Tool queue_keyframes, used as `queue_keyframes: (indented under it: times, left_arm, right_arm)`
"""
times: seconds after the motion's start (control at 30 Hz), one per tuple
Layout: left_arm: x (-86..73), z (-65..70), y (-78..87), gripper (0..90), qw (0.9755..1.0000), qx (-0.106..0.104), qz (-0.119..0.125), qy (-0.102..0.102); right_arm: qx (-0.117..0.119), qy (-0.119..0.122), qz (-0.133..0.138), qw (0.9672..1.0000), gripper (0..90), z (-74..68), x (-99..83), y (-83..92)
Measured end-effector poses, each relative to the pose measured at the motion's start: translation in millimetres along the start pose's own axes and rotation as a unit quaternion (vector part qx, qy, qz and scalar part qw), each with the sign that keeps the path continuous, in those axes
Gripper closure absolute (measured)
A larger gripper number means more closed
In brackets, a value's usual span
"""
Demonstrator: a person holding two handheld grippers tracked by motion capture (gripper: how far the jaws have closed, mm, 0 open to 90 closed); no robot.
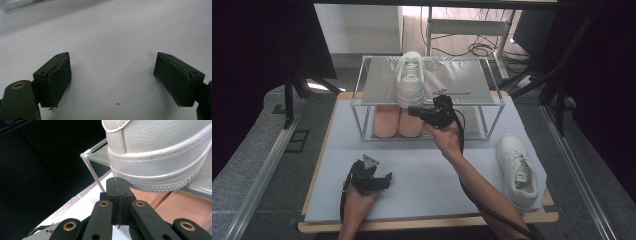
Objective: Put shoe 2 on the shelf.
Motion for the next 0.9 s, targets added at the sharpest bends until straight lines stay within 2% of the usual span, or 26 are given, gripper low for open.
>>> queue_keyframes:
  times: [0.13,0.33,0.47,0.63,0.73,0.9]
  left_arm:
    - [0.0,0.0,0.0,14.9,1.0,0.0,0.0,0.0]
    - [0.0,0.0,0.0,14.9,1.0,0.0,0.0,0.0]
    - [0.0,0.0,0.0,14.9,1.0,0.0,0.0,0.0]
    - [0.0,0.0,0.0,14.9,1.0,0.0,0.0,0.0]
    - [0.0,0.1,0.0,14.9,1.0,0.0,0.0,0.0]
    - [0.0,0.0,0.0,14.9,1.0,0.0,0.0,0.0]
  right_arm:
    - [0.002,-0.008,0.003,1.0,90.0,6.7,2.0,5.3]
    - [0.01,-0.001,-0.007,0.9999,90.0,-1.5,-0.5,-9.3]
    - [0.006,0.008,-0.015,0.9998,90.0,-4.6,-0.9,-14.2]
    - [0.006,0.011,-0.016,0.9998,90.0,-2.1,-2.6,-1.3]
    - [-0.005,0.025,-0.021,0.9995,89.2,-1.3,-5.2,7.8]
    - [-0.035,0.061,-0.035,0.9969,79.3,1.1,-14.3,20.7]
Point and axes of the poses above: each handheld gripper's, and its own axes: y roughly backward along the jaws, x roughly out of its top, z roughly to its right, the point moved 3 cm from there along -y, roughly forward along the jaws, and after that the axes turned 12 degrees about -y, right-handed, at the moved point
